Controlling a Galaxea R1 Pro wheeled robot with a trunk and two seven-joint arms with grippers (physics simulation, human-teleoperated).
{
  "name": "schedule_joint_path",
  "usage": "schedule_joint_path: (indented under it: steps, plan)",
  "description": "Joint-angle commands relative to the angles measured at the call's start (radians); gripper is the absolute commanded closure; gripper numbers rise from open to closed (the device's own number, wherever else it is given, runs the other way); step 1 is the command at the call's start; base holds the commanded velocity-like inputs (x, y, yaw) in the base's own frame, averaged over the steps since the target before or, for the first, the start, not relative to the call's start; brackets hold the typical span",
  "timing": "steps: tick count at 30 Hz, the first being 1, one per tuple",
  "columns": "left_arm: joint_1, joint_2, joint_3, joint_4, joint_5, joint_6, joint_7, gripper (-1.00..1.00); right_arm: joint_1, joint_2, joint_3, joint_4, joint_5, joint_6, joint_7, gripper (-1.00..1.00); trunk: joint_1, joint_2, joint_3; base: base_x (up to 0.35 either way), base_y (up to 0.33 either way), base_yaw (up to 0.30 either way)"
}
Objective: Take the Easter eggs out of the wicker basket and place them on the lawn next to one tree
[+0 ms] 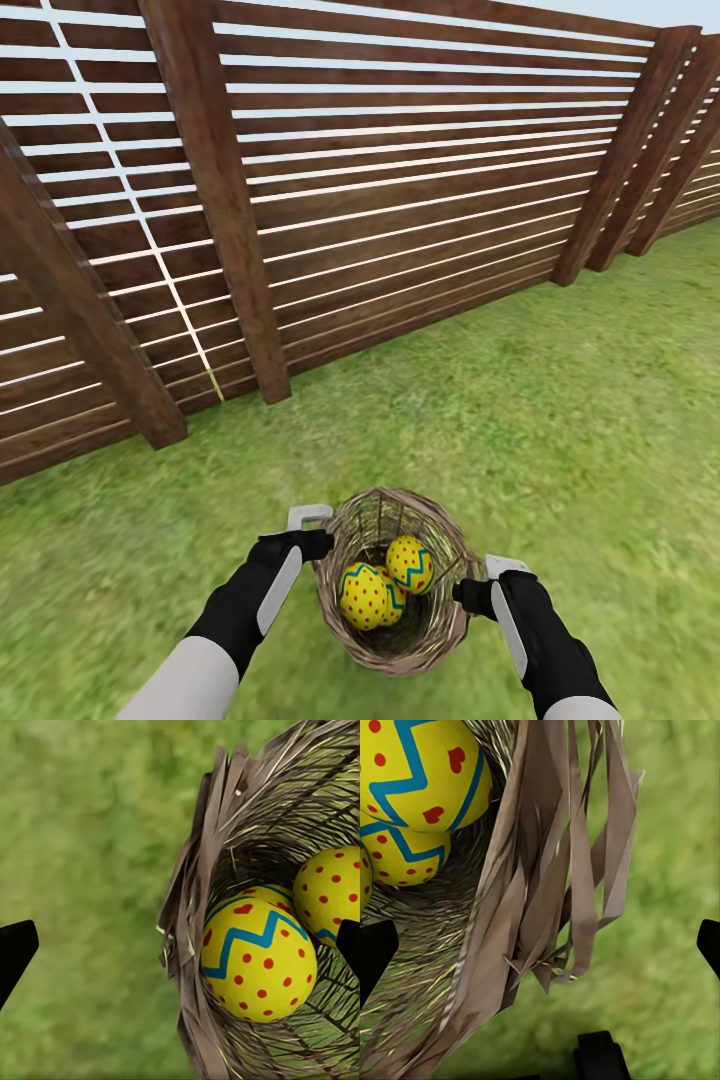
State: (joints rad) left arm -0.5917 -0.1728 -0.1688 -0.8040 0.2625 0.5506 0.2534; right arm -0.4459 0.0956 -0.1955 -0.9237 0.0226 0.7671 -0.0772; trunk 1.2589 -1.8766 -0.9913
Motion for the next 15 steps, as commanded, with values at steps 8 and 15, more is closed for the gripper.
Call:
schedule_joint_path:
  steps: [8, 15]
  plan:
    - [0.0, 0.001, -0.003, -0.001, 0.011, 0.004, 0.009, -1.0, 0.0, 0.001, -0.002, -0.001, 0.002, 0.005, -0.001, -1.0, 0.0, 0.0, -0.001, 0.0, 0.0, 0.0]
    - [0.0, 0.001, -0.003, -0.001, 0.011, 0.005, 0.009, -1.0, 0.0, 0.001, -0.002, -0.001, 0.002, 0.005, -0.001, -1.0, 0.0, 0.0, -0.001, 0.075, 0.0, 0.0]
